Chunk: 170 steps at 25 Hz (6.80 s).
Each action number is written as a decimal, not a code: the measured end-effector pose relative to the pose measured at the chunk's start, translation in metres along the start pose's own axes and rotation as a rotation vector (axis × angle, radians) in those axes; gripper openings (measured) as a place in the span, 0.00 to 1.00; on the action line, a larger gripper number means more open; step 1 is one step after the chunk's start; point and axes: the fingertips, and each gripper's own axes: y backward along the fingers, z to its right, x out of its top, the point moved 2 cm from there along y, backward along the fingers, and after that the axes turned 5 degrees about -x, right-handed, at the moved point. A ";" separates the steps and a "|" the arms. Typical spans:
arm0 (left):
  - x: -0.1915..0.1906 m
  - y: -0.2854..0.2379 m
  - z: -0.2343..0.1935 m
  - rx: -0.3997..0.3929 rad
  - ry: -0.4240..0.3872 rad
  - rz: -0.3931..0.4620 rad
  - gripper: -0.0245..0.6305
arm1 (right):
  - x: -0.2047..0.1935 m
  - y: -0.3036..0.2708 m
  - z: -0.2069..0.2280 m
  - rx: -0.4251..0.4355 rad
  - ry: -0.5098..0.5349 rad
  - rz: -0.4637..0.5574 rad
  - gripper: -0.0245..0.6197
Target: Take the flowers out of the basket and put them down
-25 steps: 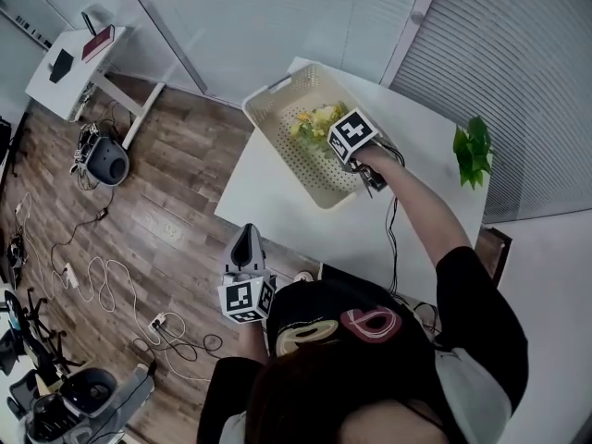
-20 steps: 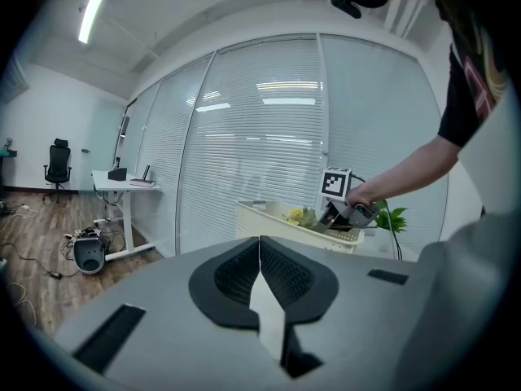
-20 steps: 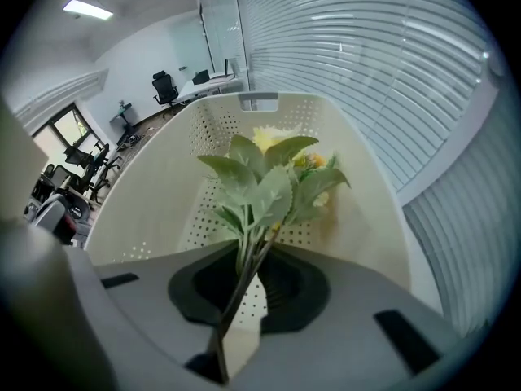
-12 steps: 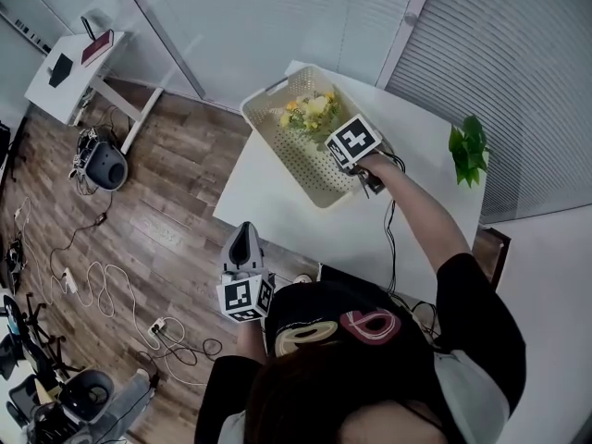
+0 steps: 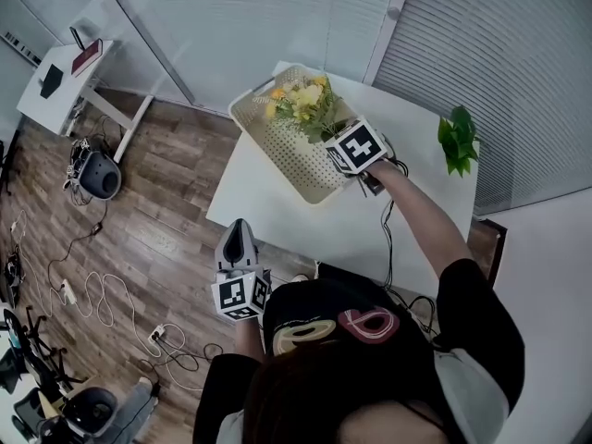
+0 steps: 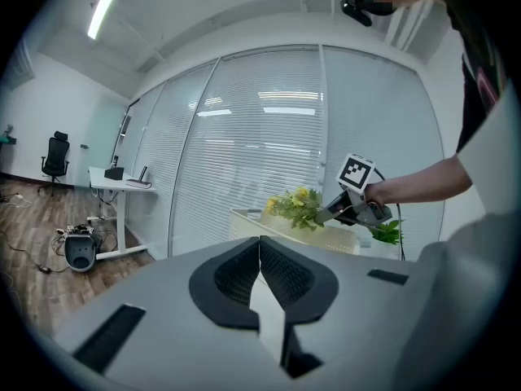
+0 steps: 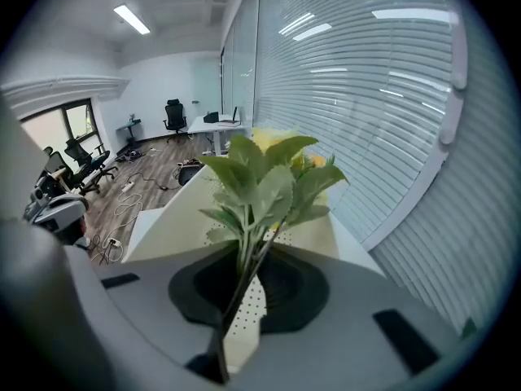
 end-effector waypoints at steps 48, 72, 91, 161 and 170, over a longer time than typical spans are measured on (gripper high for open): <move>0.036 -0.019 0.049 -0.308 -0.047 0.028 0.07 | -0.051 0.164 -0.020 -0.344 -0.200 0.255 0.11; -0.007 0.011 0.118 -0.444 -0.066 -0.018 0.07 | -0.192 0.194 -0.038 -0.437 -0.358 0.162 0.11; -0.023 -0.001 0.140 -0.479 -0.068 -0.070 0.07 | -0.281 0.151 -0.022 -0.446 -0.518 0.019 0.11; -0.029 0.004 0.148 -0.530 -0.076 -0.099 0.07 | -0.273 0.209 -0.021 -0.479 -0.650 0.295 0.57; -0.025 0.015 0.158 -0.571 -0.071 -0.076 0.07 | -0.253 0.246 -0.044 -0.558 -0.626 0.449 0.57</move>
